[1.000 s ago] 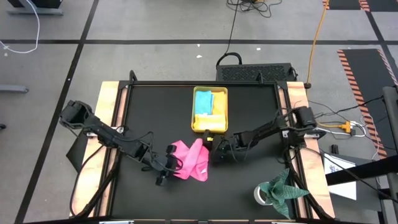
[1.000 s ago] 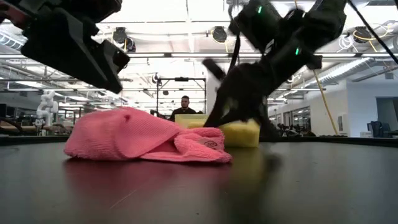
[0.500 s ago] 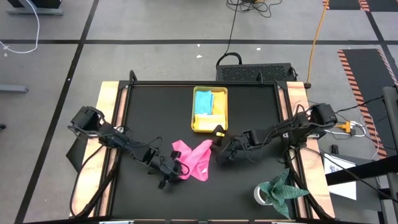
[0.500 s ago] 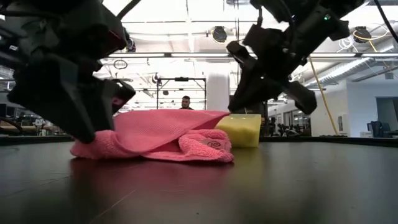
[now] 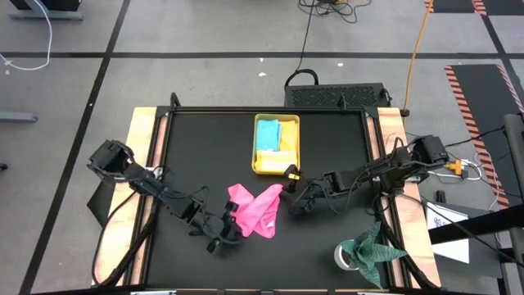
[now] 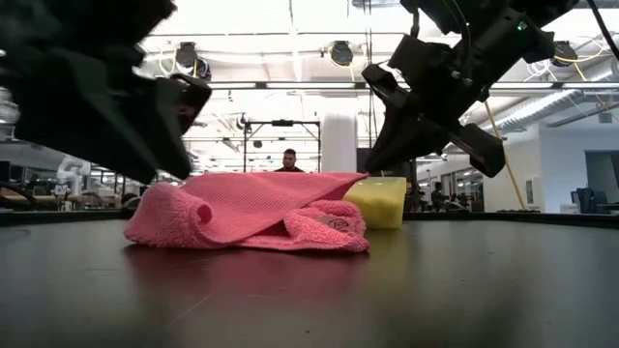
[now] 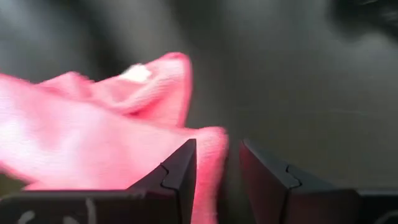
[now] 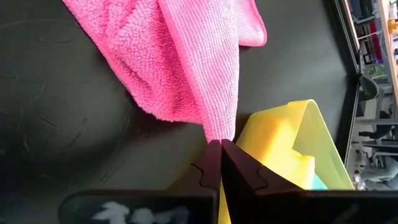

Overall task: Fold microfiber towels
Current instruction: Fold the pink towel

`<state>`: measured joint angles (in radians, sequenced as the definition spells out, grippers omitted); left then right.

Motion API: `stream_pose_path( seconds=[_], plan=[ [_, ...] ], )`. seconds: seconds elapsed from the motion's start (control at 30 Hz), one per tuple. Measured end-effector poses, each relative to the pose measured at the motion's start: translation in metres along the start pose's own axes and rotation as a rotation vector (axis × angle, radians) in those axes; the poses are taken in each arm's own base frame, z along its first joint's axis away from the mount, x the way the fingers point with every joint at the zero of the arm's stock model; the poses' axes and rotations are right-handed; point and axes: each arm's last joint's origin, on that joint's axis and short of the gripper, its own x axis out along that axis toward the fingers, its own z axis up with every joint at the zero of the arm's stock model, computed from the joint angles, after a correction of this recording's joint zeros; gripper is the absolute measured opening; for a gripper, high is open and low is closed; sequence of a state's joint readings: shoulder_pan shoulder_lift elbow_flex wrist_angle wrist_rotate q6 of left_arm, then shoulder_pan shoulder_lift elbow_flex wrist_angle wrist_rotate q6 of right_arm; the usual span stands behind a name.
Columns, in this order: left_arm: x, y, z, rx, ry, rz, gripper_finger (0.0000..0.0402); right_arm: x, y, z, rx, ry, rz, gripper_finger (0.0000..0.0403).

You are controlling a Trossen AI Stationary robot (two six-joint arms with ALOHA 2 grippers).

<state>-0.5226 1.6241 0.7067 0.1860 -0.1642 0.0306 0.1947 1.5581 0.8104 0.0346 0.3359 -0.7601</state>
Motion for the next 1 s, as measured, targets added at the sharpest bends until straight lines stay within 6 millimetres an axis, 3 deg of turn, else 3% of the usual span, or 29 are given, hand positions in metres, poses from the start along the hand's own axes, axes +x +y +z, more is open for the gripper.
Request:
stream_pose_path(
  seconds=[0.1, 0.4, 0.53, 0.7, 0.83, 1.0],
  plan=[
    [0.002, 0.011, 0.001, -0.043, -0.014, 0.024, 0.0125, 0.0, 0.0, 0.0, 0.011, -0.003, -0.003, 0.0],
    [0.014, 0.039, -0.011, -0.32, 0.055, -0.218, 0.0125, 0.0, 0.0, 0.0, 0.019, 0.0, -0.001, 0.0],
    [0.014, 0.034, -0.013, -0.405, 0.092, -0.319, 0.0125, 0.0, 0.0, 0.0, 0.019, 0.002, 0.001, 0.0],
    [0.011, 0.007, -0.013, -0.389, 0.136, -0.396, 0.0125, 0.0, 0.0, 0.0, 0.02, 0.002, 0.001, 0.0],
    [0.01, -0.005, -0.014, -0.303, 0.132, -0.307, 0.0125, 0.0, 0.0, 0.0, 0.033, 0.002, 0.001, 0.0],
    [0.009, -0.004, -0.005, -0.192, 0.025, -0.196, 0.0125, 0.0, 0.0, 0.0, 0.033, 0.002, 0.001, 0.0]
  ],
)
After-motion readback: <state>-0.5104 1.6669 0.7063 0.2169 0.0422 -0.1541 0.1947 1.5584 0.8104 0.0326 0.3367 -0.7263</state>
